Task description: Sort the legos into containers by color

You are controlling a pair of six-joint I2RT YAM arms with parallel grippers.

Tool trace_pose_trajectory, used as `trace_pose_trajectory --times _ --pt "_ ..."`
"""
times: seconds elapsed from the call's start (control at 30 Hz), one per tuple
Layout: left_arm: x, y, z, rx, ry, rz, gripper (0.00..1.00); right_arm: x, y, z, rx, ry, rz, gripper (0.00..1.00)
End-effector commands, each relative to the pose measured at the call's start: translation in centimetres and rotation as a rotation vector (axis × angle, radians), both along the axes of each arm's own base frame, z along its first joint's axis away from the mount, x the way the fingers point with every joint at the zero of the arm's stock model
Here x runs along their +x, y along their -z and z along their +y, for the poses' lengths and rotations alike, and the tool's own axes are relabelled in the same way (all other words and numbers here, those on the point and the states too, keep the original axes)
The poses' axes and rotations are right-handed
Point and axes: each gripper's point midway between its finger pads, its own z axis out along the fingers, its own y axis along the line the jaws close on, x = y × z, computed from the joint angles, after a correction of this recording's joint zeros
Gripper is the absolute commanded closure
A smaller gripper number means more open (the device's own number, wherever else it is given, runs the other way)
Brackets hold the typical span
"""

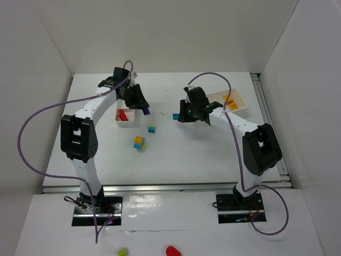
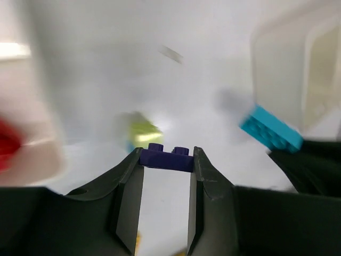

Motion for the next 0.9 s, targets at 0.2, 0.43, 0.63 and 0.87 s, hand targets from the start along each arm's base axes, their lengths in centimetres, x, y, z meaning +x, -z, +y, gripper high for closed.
trace_pose_trajectory --times 0.2,0.43,0.63,0.87 --pt "6.1 0.7 9.5 0.210 -0.309 -0.028 1.00 -0.1 -5.9 0.4 0.038 -0.013 -0.132 0.75" --pt "8.9 2.6 11.3 0.231 -0.359 -0.004 0.88 0.3 -7.9 -2.9 -0.056 0.109 -0.174 0.75" --pt "9.5 2.6 12.8 0.214 -0.394 -0.004 0.76 1.8 -9.8 -8.4 -0.088 0.297 -0.201 0.75" --pt "9.7 2.3 13.2 0.214 -0.383 -0.017 0.38 2.6 -9.7 -13.2 -0.083 0.441 -0.190 0.75"
